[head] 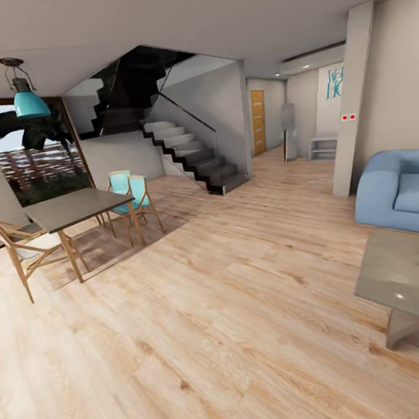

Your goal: Turn on the radio receiver that's on the table in the living room.

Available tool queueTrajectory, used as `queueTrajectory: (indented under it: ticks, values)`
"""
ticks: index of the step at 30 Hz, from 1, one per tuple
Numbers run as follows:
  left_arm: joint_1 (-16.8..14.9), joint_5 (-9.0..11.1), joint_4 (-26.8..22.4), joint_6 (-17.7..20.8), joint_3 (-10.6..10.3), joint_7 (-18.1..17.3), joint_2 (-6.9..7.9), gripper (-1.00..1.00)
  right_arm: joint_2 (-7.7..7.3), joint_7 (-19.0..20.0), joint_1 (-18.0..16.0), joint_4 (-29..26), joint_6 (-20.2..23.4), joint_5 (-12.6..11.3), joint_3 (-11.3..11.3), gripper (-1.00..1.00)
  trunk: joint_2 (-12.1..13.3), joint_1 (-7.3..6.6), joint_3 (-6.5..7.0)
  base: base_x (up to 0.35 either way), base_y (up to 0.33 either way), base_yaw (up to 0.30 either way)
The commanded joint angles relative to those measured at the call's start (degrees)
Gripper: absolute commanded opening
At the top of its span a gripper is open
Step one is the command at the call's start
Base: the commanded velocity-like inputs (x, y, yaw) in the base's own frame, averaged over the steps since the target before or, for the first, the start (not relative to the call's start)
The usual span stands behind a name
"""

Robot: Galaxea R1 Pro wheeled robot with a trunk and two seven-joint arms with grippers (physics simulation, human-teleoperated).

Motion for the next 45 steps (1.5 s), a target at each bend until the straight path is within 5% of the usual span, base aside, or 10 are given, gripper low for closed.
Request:
queueTrajectory:
  ticks: [1,45]
  values:
    - [0.0,0.0,0.0,0.0,0.0,0.0,-0.01,1.0,0.0,0.0,0.0,0.0,0.0,0.0,0.0,1.0,0.0,0.0,0.0,0.0,0.0,-0.292]
    - [0.0,-0.2,0.0,-1.6,0.2,2.4,0.28,1.0,0.0,0.0,0.0,0.1,-0.1,-0.2,-0.1,1.0,0.0,0.0,0.0,0.014,0.0,-0.282]
